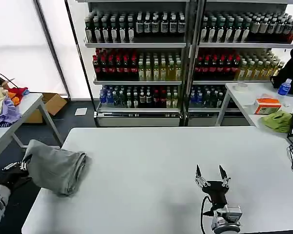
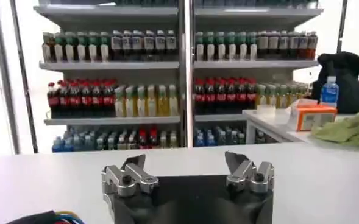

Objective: Fold and organize the clothes.

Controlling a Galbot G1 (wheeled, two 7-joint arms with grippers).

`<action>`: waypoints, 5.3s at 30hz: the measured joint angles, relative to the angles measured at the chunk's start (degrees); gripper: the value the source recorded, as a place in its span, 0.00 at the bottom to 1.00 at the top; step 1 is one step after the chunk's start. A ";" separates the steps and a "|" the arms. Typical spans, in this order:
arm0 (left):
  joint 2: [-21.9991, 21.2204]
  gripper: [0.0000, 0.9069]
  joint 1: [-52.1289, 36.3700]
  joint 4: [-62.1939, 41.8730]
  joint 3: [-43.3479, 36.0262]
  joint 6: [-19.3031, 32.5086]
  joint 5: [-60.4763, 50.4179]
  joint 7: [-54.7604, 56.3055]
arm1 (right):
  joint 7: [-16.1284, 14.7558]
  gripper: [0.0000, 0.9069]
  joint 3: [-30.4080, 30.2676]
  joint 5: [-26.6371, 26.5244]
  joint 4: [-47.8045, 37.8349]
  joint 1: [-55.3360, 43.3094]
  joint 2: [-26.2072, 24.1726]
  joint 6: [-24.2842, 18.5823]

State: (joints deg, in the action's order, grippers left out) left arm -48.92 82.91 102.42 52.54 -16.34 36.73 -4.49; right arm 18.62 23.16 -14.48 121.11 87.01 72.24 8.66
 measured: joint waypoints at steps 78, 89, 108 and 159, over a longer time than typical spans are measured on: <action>-6.91 1.00 -11.14 9.26 -32.72 -5.10 -20.66 5.18 | 4.86 0.72 -15.19 -22.39 -13.80 -20.78 1.96 13.18; -6.90 1.00 -9.21 8.41 -30.01 -5.07 -20.61 5.70 | 6.50 0.00 -19.44 -23.98 -16.66 -23.18 2.14 14.31; -8.91 1.00 -9.29 8.09 -29.02 -4.88 -20.07 6.62 | 6.45 0.00 -18.24 -21.87 -13.69 -20.92 -2.71 13.29; -20.54 1.00 -2.35 11.74 -29.90 -3.60 -23.08 7.34 | -0.67 1.00 -14.50 -19.43 -10.84 -19.72 -19.65 17.45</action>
State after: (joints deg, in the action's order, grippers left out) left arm -69.46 80.56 114.17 22.64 -19.94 13.65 2.85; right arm 17.94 8.67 -33.91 110.27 67.29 52.59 26.10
